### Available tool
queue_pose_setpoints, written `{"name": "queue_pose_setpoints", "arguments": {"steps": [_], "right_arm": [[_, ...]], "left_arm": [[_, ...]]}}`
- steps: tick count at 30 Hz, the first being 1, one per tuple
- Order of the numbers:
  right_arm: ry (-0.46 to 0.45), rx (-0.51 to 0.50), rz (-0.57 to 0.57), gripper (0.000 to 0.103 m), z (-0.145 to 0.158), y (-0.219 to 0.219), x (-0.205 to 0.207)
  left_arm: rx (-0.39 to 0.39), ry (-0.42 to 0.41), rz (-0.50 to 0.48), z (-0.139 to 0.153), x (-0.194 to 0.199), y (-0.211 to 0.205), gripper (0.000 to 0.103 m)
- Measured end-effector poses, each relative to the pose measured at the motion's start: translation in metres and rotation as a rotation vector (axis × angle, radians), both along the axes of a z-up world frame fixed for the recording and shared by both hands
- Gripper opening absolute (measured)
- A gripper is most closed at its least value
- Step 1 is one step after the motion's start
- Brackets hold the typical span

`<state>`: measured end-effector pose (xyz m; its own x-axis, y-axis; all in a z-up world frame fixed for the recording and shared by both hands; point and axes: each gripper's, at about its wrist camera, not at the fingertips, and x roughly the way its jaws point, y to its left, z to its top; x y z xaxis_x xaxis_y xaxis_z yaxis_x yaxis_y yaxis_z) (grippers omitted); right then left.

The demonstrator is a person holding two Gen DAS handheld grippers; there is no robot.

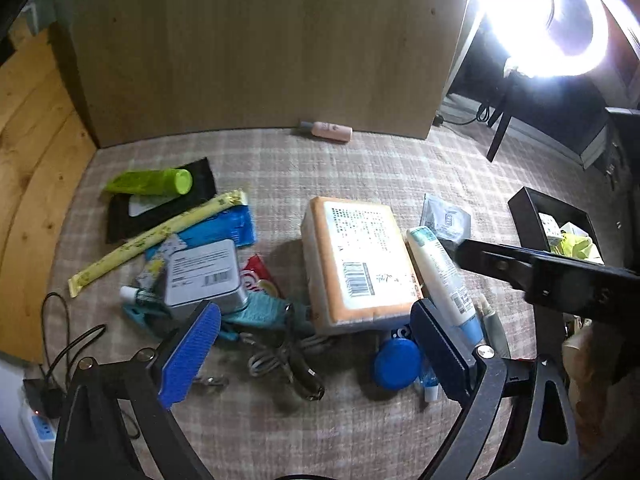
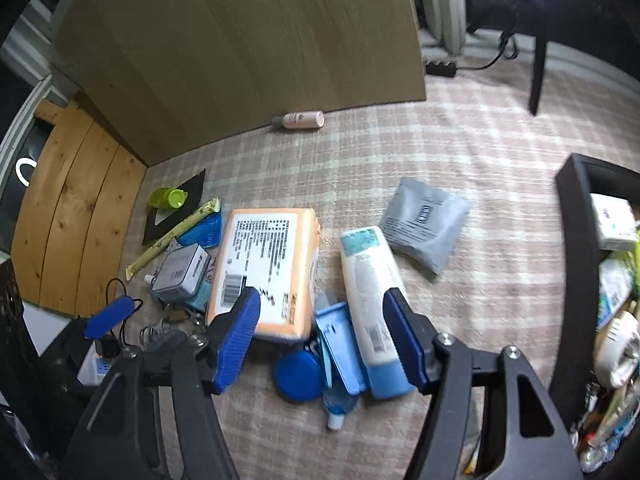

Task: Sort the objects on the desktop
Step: 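Move the right tool toward the orange-edged boxed package, then grasp the orange-edged boxed package with the right tool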

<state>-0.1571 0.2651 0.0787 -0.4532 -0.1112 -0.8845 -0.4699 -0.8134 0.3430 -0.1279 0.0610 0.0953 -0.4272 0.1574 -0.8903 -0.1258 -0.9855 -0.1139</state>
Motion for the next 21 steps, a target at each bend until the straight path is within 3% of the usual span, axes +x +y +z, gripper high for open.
{"name": "queue_pose_setpoints", "arguments": {"steps": [2, 6, 11, 21], "right_arm": [[-0.010, -0.027, 0.013, 0.060, -0.008, 0.001, -0.010], [-0.027, -0.083, 0.030, 0.054, -0.024, 0.003, -0.029], [-0.049, -0.126, 0.052, 0.051, -0.042, 0.004, -0.045], [-0.064, -0.239, 0.084, 0.046, -0.069, -0.004, -0.058]], "left_arm": [[0.000, -0.016, -0.007, -0.006, -0.007, 0.003, 0.094], [0.004, -0.061, -0.029, -0.020, -0.020, 0.013, 0.081], [0.023, -0.088, -0.040, -0.028, -0.029, 0.019, 0.078], [0.076, -0.139, -0.059, -0.042, -0.036, 0.024, 0.052]]}}
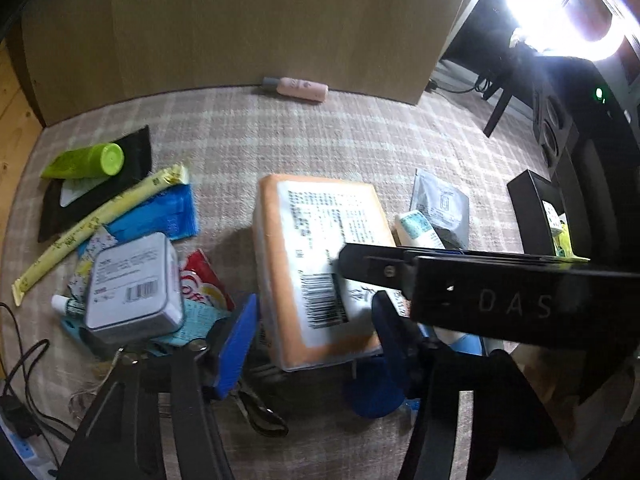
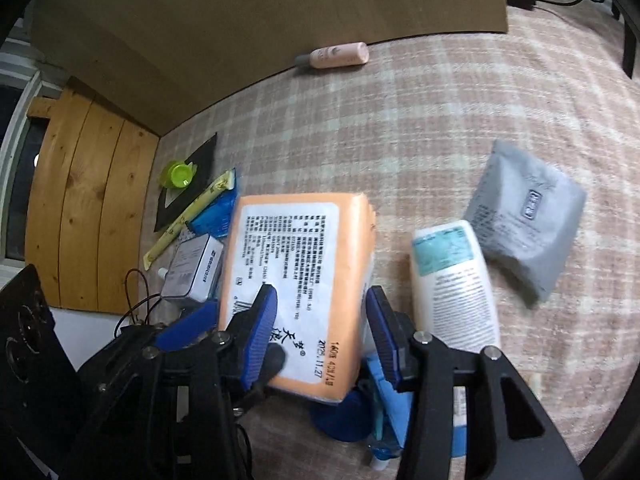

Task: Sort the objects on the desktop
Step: 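Grasp the orange-edged boxed package with the right tool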

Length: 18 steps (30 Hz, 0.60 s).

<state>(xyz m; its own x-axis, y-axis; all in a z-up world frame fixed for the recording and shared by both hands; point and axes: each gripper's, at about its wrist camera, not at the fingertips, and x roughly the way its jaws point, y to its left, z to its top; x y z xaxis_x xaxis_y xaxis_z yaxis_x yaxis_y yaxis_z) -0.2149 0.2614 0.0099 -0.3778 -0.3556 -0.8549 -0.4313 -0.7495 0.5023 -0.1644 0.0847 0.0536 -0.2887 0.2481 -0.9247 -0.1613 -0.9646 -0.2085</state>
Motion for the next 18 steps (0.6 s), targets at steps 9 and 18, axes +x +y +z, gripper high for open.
{"name": "queue_pose_setpoints", "arguments": {"steps": [9, 18], "right_arm": [[0.016, 0.006, -0.004, 0.045, 0.005, -0.004, 0.006], [0.099, 0.049, -0.051, 0.045, 0.045, 0.013, 0.046]], "left_arm": [[0.005, 0.020, -0.016, 0.010, 0.003, 0.007, 0.051], [0.005, 0.097, -0.075, 0.053, 0.016, 0.041, 0.051]]}}
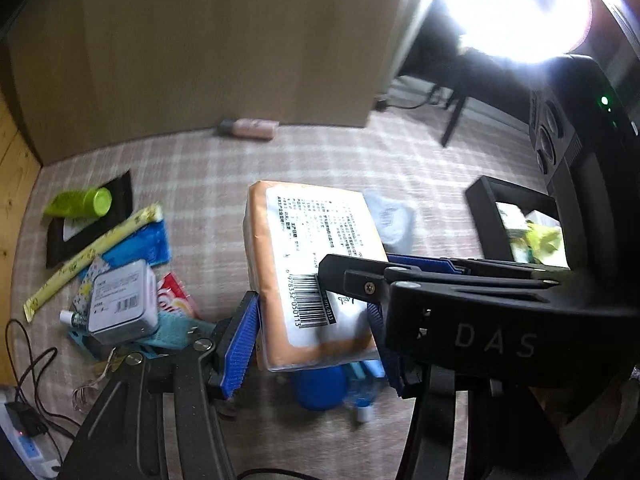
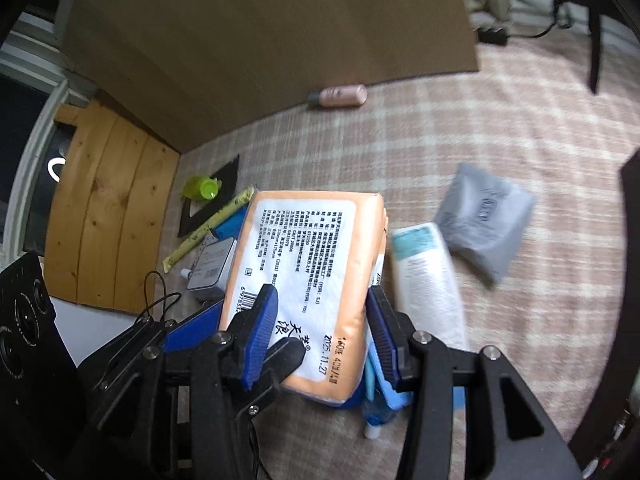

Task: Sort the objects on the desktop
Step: 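Grasp the orange-edged boxed package with the right tool, then carry the package over the black tray and open the right tool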

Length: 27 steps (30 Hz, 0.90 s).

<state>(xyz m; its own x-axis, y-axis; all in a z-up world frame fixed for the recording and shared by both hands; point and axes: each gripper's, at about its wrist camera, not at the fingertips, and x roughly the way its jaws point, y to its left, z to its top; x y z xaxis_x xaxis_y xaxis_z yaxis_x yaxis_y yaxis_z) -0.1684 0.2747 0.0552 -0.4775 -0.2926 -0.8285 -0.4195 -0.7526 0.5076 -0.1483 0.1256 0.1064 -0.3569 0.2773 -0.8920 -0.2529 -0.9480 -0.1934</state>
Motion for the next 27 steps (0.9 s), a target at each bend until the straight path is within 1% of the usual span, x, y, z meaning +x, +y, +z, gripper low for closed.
{"name": "queue_pose_setpoints", "arguments": {"steps": [6, 9, 12, 18, 27], "right_arm": [[0.023, 0.041, -0.083, 0.045, 0.022, 0.028, 0.052], [0.021, 0.070, -0.131, 0.045, 0.031, 0.042, 0.084], [0.013, 0.090, -0.185, 0.045, 0.036, 0.059, 0.118], [-0.004, 0.127, -0.296, 0.045, 0.042, 0.090, 0.187], [-0.026, 0.155, -0.450, 0.045, 0.050, 0.126, 0.285]], "left_arm": [[0.021, 0.027, -0.088, 0.015, 0.014, 0.047, 0.051], [0.035, 0.033, -0.149, 0.019, 0.026, 0.081, 0.051], [0.049, 0.035, -0.206, 0.021, 0.037, 0.109, 0.051], [0.084, 0.033, -0.328, 0.025, 0.062, 0.177, 0.051], [0.115, 0.023, -0.489, 0.034, 0.104, 0.255, 0.051]]}}
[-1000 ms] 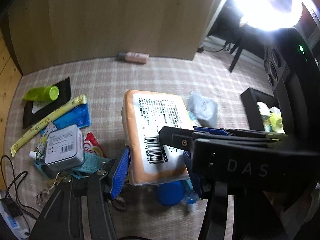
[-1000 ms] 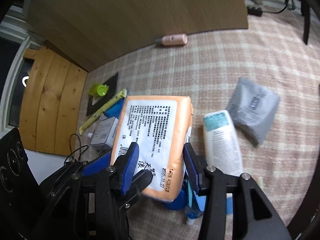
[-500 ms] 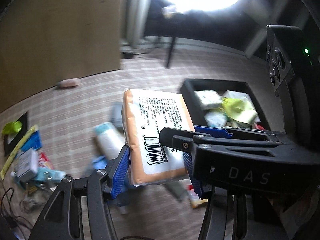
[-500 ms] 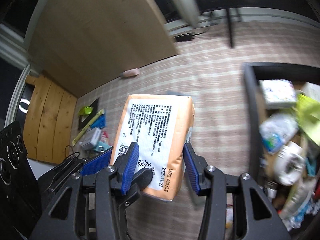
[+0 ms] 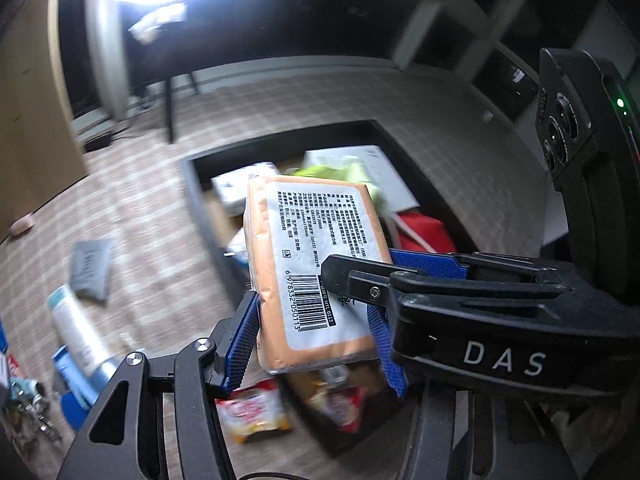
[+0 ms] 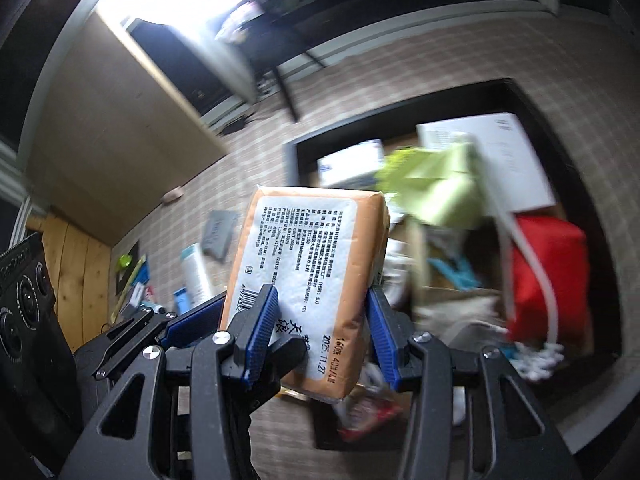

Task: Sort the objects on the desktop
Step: 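Carry the package over the black tray and open the right tool, then return the right tool to the table toward the white lotion bottle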

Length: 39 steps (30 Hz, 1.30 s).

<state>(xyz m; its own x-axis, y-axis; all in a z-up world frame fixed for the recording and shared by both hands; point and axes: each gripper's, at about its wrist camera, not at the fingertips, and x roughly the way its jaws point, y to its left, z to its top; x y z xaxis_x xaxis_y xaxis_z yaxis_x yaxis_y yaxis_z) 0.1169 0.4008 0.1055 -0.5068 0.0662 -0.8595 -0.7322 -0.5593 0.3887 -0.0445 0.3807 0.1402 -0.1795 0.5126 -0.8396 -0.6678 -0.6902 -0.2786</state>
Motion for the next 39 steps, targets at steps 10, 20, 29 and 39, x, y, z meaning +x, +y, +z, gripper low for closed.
{"name": "queue_pose_setpoints", "arguments": {"steps": [10, 20, 29, 39], "right_arm": [[-0.023, 0.017, -0.122, 0.045, 0.001, 0.029, 0.077], [-0.020, 0.048, -0.170, 0.051, 0.011, 0.043, 0.109], [-0.017, 0.077, -0.202, 0.057, 0.021, 0.051, 0.113], [-0.013, 0.089, -0.125, 0.057, 0.021, 0.035, 0.072]], "left_arm": [[-0.002, -0.007, -0.114, 0.001, 0.032, 0.065, 0.051], [-0.024, -0.009, -0.149, 0.002, 0.044, 0.098, 0.062], [-0.035, -0.008, -0.099, -0.003, 0.031, 0.084, 0.062], [-0.038, -0.004, 0.017, -0.001, 0.007, 0.033, 0.062]]}}
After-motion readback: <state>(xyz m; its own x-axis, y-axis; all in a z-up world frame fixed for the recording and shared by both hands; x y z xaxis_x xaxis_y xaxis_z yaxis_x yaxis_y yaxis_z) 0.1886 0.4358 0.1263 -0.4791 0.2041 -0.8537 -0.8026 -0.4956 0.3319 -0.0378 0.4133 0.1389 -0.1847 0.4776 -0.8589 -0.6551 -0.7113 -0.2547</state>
